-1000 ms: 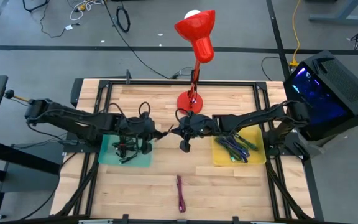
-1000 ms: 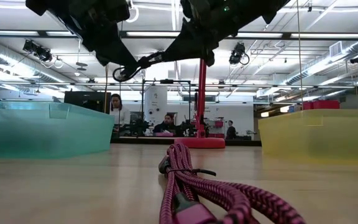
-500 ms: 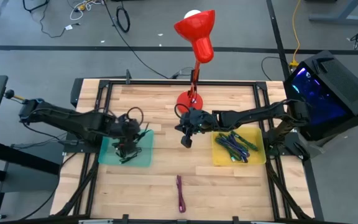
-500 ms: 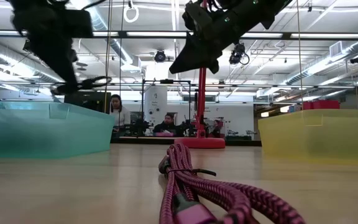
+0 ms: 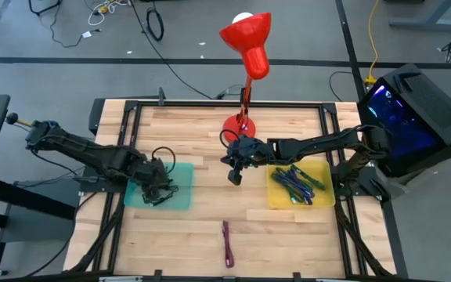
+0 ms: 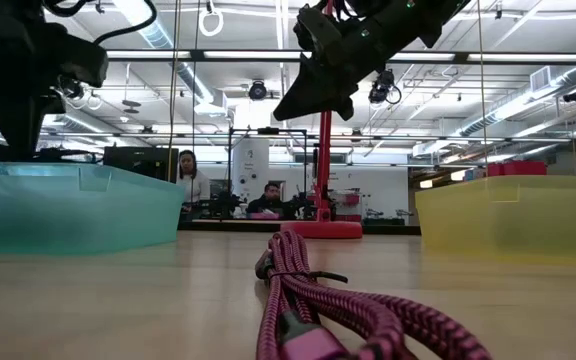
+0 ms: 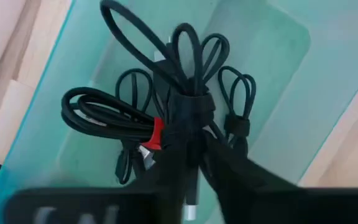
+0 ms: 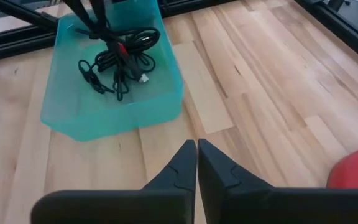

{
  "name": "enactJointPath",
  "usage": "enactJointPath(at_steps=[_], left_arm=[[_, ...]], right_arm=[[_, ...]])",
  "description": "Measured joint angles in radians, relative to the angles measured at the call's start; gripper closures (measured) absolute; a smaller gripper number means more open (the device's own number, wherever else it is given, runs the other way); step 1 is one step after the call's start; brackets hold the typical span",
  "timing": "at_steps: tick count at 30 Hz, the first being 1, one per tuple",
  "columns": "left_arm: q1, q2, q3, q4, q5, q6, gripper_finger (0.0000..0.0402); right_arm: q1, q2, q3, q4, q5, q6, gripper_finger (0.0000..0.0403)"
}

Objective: Pick & Place USB Port
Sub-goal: Put the black charger cable into the green bin, then put the pink charger cable into the yellow bin

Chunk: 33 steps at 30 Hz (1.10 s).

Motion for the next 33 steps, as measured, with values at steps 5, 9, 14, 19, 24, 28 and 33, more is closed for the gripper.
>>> enactJointPath(at_steps=[5, 9, 14, 19, 24, 28, 33], left_arm=[[-0.015, 0.0, 0.0, 0.004, 0.017, -0.016, 0.0237], [-0.025, 0.0, 0.0, 0.005, 0.012, -0.004, 0.0188], [-0.042, -0.002, 0.0, 0.067, -0.029, 0.034, 0.0167], [-0.081, -0.002, 0.0, 0.204, -0.023, 0.064, 0.0164], [-0.14, -0.001, 0.0, 0.32, -0.026, 0.092, 0.0164], [-0.194, -0.001, 0.0, 0.377, -0.089, 0.094, 0.0164], [-0.259, 0.0, 0.0, 0.417, -0.192, 0.094, 0.0164]], right_arm=[[0.001, 0.0, 0.0, 0.006, -0.037, 0.008, 0.0385], [0.016, 0.0, 0.0, 0.0, -0.115, 0.018, 0.0385], [0.09, 0.008, 0.001, 0.0, -0.158, 0.062, 0.0385], [0.207, 0.047, 0.002, -0.008, -0.172, 0.164, 0.0385], [0.307, 0.092, 0.002, 0.022, -0.177, 0.305, 0.0366], [0.369, 0.131, 0.002, 0.021, -0.128, 0.414, 0.033], [0.413, 0.177, 0.002, 0.055, -0.095, 0.527, 0.0266]])
